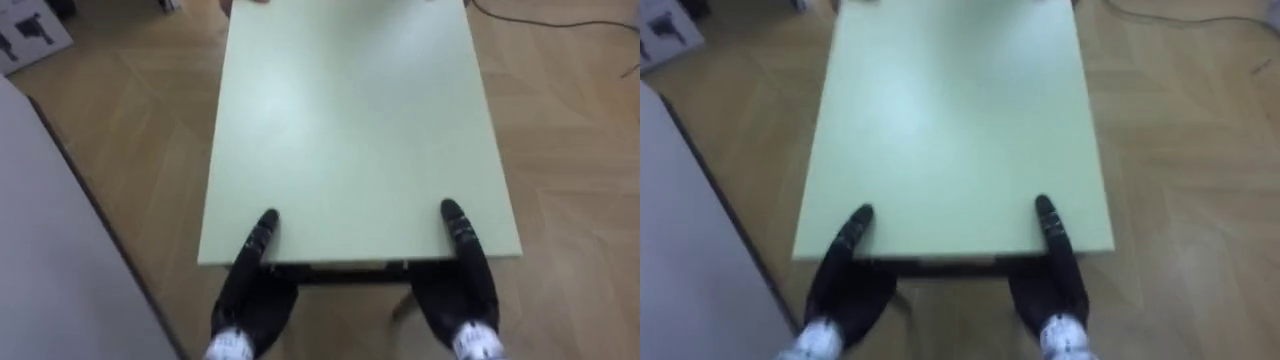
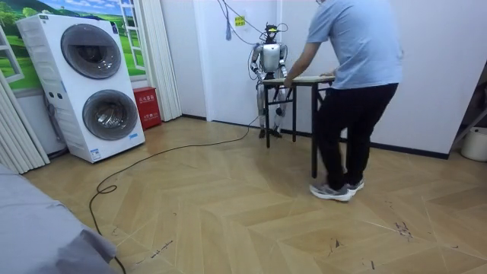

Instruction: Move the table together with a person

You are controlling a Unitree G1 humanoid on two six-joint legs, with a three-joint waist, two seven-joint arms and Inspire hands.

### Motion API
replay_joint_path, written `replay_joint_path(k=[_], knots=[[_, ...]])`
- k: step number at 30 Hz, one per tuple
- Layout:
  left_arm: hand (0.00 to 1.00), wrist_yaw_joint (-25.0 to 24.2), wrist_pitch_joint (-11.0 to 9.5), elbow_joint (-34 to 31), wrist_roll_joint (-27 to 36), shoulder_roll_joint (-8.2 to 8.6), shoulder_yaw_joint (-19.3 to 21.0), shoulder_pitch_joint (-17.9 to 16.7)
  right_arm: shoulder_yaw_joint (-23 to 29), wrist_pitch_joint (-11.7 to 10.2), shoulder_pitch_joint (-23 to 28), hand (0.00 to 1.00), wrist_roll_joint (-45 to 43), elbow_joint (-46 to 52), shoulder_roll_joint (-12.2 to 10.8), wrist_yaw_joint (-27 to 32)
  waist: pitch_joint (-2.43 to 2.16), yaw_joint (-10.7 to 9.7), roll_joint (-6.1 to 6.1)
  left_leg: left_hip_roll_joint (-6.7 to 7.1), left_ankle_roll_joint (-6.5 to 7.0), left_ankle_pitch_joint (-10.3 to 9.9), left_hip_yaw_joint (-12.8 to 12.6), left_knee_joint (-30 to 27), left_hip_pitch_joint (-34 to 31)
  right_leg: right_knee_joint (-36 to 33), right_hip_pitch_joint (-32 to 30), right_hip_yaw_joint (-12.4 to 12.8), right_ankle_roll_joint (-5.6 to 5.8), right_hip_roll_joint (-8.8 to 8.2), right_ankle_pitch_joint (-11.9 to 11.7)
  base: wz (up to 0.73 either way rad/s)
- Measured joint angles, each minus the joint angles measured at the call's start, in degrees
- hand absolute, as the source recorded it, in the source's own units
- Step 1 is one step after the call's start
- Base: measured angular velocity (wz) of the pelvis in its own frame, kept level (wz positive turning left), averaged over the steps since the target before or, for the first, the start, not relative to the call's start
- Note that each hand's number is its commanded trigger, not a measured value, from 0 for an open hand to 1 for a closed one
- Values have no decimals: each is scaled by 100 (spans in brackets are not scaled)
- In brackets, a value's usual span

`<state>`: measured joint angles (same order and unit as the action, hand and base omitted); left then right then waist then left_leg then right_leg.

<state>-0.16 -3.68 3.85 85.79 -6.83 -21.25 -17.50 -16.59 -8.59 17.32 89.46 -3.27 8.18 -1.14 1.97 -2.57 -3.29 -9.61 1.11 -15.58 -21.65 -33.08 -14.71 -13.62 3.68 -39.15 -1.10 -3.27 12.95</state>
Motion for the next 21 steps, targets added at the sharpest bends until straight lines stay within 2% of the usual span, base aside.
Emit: replay_joint_path(k=[1,2,3,4,5,6,7,8,9,10,11,13,14,17,19,20,21], knots=[[100,0,16,37,-42,89,52,20,17,10,-11,100,-2,3,4,0,15,-98,-42,33,17,1,-83,180,22,-140,-21,-33,2,-26,13,140],[100,6,-10,71,-181,230,94,52,106,34,-13,100,-102,5,-12,-1,12,-288,-66,181,161,67,-167,568,178,-565,-222,206,-49,-125,79,109],[100,6,-11,60,-324,283,101,94,223,99,-16,100,-189,32,-123,-1,10,-331,-64,380,216,116,240,973,249,-799,-651,841,-66,-139,273,81],[100,5,-15,60,-330,278,105,136,248,117,-35,100,-194,32,-155,-1,14,-289,-49,426,208,184,403,1033,209,-700,-843,1131,-52,-93,340,19],[100,4,-14,60,-299,263,116,156,252,157,-66,100,-195,32,-152,0,25,-168,-76,464,151,233,792,1114,188,-457,-1234,1450,-68,0,287,8],[100,-12,-6,53,-256,217,167,117,240,204,-67,100,-218,33,-144,7,21,-128,-88,523,89,270,1118,1161,191,-181,-1569,1583,-103,20,-157,24],[100,-12,0,50,-251,181,163,98,224,196,-51,100,-220,38,-132,9,10,-136,-67,583,73,268,1165,1175,195,-117,-1657,1541,-78,-81,-606,72],[100,-9,-2,71,-254,234,130,62,210,164,-33,100,-208,40,-79,30,-1,-177,-82,619,32,285,1146,1242,227,-333,-1652,1344,-237,-215,-636,77],[100,-11,-21,66,-250,283,104,44,212,155,-82,100,-194,41,-49,31,-5,-142,-101,579,15,346,853,1381,250,-342,-1655,1206,-242,-253,-626,68],[100,-11,-32,66,-250,324,102,42,209,143,-101,100,-187,41,-25,30,-6,-117,-111,553,17,387,690,1457,258,-346,-1659,1182,-241,-264,-626,39],[100,-11,-40,67,-260,336,98,33,199,114,-107,100,-188,41,-25,30,-6,0,-92,541,26,469,528,1638,336,-357,-1652,1190,-241,-275,-625,31],[100,-11,-54,66,-235,337,119,-9,153,117,-104,100,-209,42,-23,33,-11,76,-73,566,31,537,526,1784,429,-363,-1580,1196,-218,-293,-612,39],[100,-11,-61,66,-214,323,118,-18,139,118,-89,100,-208,42,-30,39,-9,72,-55,619,41,543,632,1782,445,-456,-1526,1215,-102,-357,-527,54],[100,-11,-156,66,-223,306,82,-11,131,118,-72,100,-207,41,-39,48,-6,-58,41,796,118,589,796,1777,450,-697,-1411,1316,88,-565,-283,89],[100,-11,-259,107,-240,347,63,-10,134,129,-48,100,-223,41,-47,48,-8,-147,69,871,142,603,880,1786,493,-698,-1274,1485,172,-583,-224,80],[100,-11,-262,106,-279,362,74,-9,129,128,-35,100,-218,41,-50,48,-4,-182,96,933,144,604,977,1789,530,-690,-1176,1661,254,-578,-172,65],[100,-11,-274,99,-322,347,60,5,116,112,-23,100,-168,41,-59,48,-8,-187,130,956,144,604,991,1791,555,-646,-1091,1834,289,-559,-151,64]])
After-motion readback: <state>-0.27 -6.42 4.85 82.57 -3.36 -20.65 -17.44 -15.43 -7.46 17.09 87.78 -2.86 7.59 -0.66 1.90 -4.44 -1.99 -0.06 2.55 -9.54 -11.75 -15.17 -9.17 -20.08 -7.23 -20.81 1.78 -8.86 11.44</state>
